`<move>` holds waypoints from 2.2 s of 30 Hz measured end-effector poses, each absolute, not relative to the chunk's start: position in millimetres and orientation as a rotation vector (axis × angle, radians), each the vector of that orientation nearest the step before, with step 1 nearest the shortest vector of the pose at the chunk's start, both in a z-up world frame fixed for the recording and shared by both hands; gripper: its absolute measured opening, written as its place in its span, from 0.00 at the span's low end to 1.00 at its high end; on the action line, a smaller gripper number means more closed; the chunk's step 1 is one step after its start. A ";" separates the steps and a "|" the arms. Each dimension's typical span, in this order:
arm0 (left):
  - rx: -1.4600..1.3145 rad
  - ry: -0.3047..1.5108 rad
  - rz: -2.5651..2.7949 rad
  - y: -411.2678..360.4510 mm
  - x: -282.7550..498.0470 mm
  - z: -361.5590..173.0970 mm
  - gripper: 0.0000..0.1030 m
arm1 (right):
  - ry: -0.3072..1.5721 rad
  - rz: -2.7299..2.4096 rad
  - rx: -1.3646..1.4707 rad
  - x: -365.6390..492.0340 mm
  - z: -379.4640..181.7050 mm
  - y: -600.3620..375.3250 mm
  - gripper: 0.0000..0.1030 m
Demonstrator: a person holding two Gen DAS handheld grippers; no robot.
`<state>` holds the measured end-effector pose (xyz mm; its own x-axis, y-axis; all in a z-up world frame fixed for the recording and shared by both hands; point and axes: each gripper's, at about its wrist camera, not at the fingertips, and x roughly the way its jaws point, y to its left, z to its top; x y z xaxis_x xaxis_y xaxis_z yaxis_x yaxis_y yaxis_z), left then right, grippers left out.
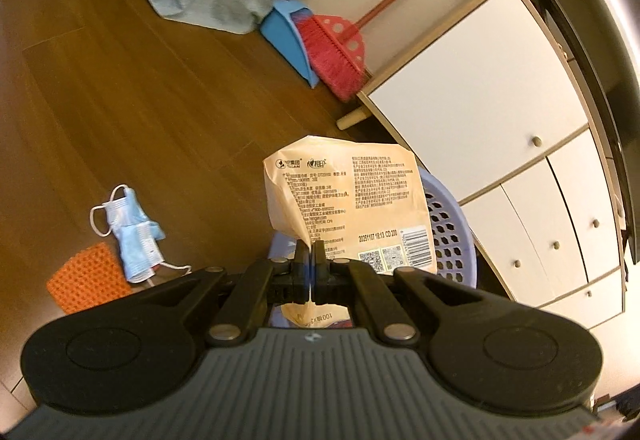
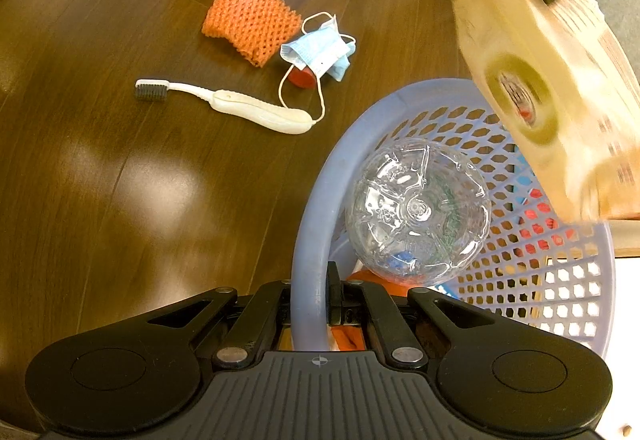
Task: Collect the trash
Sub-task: 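Carry the packet with the left gripper over the wastebasket and release it, then move the left gripper to the orange foam net sleeve and grasp it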
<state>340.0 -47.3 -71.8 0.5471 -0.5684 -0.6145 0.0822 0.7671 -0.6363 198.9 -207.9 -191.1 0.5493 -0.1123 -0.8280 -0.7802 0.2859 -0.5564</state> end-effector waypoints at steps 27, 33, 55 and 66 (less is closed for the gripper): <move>-0.468 0.990 -0.542 -103.5 370.8 -77.4 0.34 | 0.914 0.542 -1.206 200.7 -188.8 -209.8 0.00; -0.496 0.987 -0.518 -93.6 371.6 -79.4 0.34 | 0.913 0.541 -1.205 200.2 -188.8 -210.2 0.00; -0.550 0.936 -0.246 19.5 364.9 -103.2 0.35 | 0.911 0.544 -1.208 201.3 -188.5 -211.0 0.00; -0.531 0.964 -0.048 84.6 346.9 -144.3 0.45 | 0.909 0.546 -1.212 201.1 -188.0 -212.0 0.00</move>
<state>346.9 84.6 -144.3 0.5798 -0.2695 -0.7689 -0.1925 0.8717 -0.4506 201.1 -212.0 -188.0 0.5489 -0.1032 -0.8295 -0.7807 0.2912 -0.5529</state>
